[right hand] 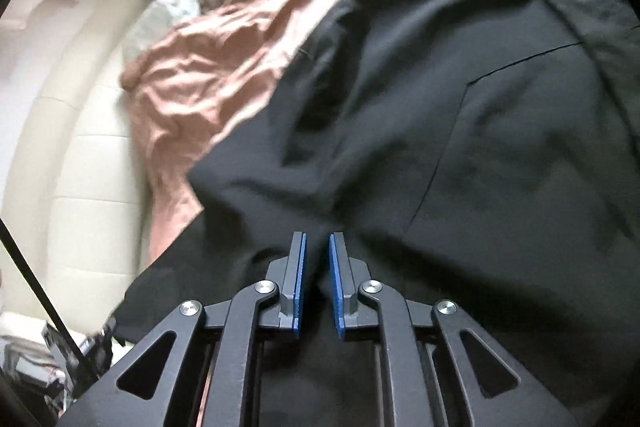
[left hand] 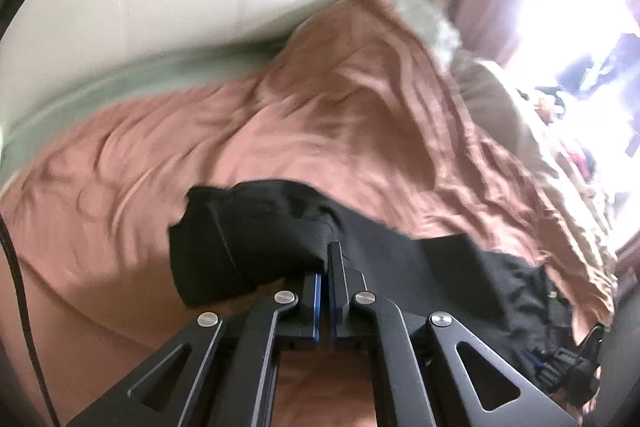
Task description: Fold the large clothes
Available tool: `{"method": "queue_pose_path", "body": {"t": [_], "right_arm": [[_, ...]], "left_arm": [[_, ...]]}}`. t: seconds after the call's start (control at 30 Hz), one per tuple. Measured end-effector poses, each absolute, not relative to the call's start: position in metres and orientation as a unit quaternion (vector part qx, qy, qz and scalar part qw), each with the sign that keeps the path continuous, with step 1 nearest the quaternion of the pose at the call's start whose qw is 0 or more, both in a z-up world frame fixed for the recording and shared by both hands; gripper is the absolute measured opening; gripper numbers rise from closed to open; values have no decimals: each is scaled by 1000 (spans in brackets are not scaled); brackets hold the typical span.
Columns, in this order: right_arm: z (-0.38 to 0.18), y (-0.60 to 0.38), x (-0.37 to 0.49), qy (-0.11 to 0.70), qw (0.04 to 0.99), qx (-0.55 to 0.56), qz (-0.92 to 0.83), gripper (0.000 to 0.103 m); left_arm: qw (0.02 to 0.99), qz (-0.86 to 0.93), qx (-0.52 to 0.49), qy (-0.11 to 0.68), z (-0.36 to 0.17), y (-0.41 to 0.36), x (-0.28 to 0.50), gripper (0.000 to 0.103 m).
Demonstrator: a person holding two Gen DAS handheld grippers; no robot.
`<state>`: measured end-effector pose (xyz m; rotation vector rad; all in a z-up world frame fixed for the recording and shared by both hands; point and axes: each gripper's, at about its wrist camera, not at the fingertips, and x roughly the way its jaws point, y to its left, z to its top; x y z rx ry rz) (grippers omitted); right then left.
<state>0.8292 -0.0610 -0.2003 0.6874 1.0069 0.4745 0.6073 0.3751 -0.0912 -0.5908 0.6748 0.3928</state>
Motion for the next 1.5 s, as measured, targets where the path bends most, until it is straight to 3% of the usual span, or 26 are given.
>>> {"method": "queue_pose_path", "body": {"t": [0.03, 0.07, 0.13, 0.43, 0.8, 1.17, 1.5], "right_arm": [[-193, -67, 821, 462, 795, 323, 223, 20], [-188, -73, 811, 454, 799, 324, 223, 40], [-174, -92, 791, 431, 810, 331, 221, 66], [-164, -170, 700, 391, 835, 353, 163, 66], [-158, -226, 646, 357, 850, 370, 116, 66], [-172, -272, 631, 344, 841, 410, 79, 66], [-181, -330, 607, 320, 817, 479, -4, 66]], "left_arm": [[888, 180, -279, 318, -80, 368, 609, 1], [893, 172, -275, 311, -68, 362, 612, 1], [904, 149, -271, 294, -41, 345, 616, 1], [947, 50, -192, 254, 60, 240, 649, 1], [964, -64, -107, 235, 124, 101, 682, 1], [948, -177, -77, 255, 119, -11, 719, 1], [912, -259, -65, 312, 52, -103, 761, 1]]}}
